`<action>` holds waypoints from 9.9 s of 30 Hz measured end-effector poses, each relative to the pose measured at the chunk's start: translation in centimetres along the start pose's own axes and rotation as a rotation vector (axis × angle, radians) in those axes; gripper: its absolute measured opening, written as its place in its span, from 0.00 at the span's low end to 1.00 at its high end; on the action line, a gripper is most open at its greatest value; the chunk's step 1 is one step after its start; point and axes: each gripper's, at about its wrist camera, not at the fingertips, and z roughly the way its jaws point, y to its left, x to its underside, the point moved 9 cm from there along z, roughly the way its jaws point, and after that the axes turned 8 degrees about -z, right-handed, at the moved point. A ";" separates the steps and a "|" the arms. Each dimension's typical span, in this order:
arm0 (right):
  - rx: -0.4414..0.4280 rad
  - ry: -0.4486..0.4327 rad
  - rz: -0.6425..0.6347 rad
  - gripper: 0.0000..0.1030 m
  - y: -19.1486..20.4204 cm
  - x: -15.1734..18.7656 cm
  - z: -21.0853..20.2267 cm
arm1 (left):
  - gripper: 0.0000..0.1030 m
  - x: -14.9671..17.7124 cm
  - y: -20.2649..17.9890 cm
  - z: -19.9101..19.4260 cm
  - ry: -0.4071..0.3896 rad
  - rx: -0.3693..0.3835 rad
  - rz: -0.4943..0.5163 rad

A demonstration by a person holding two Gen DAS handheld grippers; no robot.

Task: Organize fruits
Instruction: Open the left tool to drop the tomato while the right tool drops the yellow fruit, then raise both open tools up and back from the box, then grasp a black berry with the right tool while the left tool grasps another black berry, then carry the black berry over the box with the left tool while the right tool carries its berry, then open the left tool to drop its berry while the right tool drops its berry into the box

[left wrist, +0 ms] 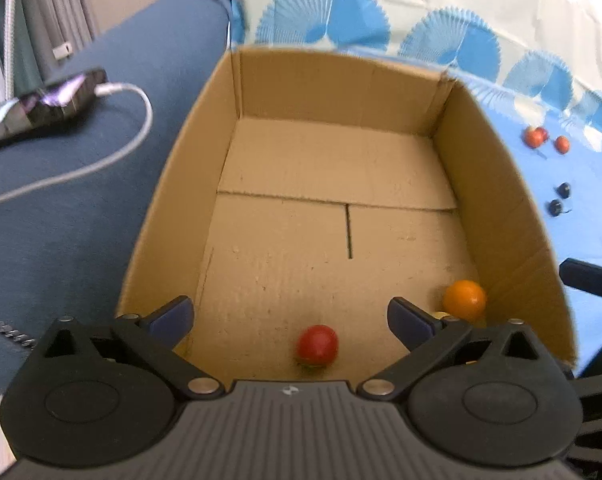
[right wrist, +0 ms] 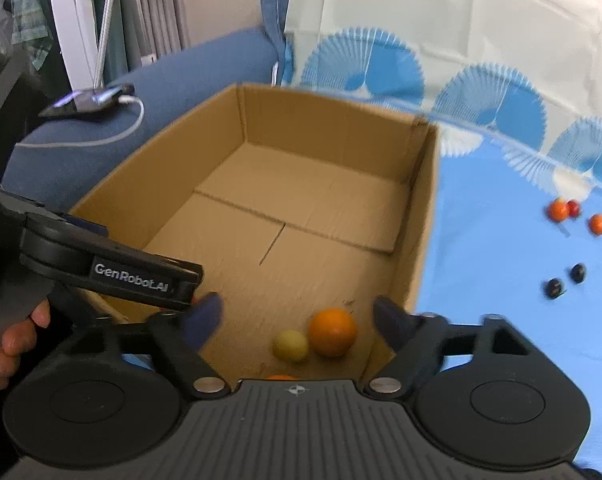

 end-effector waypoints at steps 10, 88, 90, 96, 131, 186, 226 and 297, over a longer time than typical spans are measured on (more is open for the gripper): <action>0.007 -0.079 0.055 0.99 1.6 1.2 -8.1 | 1.00 4.1 0.9 -6.8 -0.026 -0.041 -0.099; 0.068 -0.171 0.201 0.99 -3.8 4.9 -12.7 | 1.00 4.8 -5.6 -11.1 -0.080 -0.049 0.054; 0.088 -0.177 0.224 0.99 -5.3 5.2 -13.0 | 1.00 4.1 -6.8 -11.0 -0.083 -0.039 0.069; 0.211 -0.193 0.297 0.99 -11.8 7.0 -14.4 | 1.00 2.0 -12.3 -10.4 -0.095 0.021 0.130; 0.372 -0.006 0.269 0.99 -42.6 14.5 10.6 | 1.00 -3.0 -40.6 22.2 0.110 0.147 0.324; 0.036 -0.274 0.252 0.24 -15.2 3.6 -10.4 | 0.26 -3.4 -19.4 -9.2 -0.113 0.191 0.188; -0.029 -0.209 -0.023 0.24 3.1 3.0 -15.1 | 0.26 5.6 -2.3 -15.1 -0.117 0.143 -0.025; -0.063 0.034 -0.028 0.25 0.5 0.8 3.1 | 0.26 -0.1 -0.1 3.0 0.101 0.014 -0.050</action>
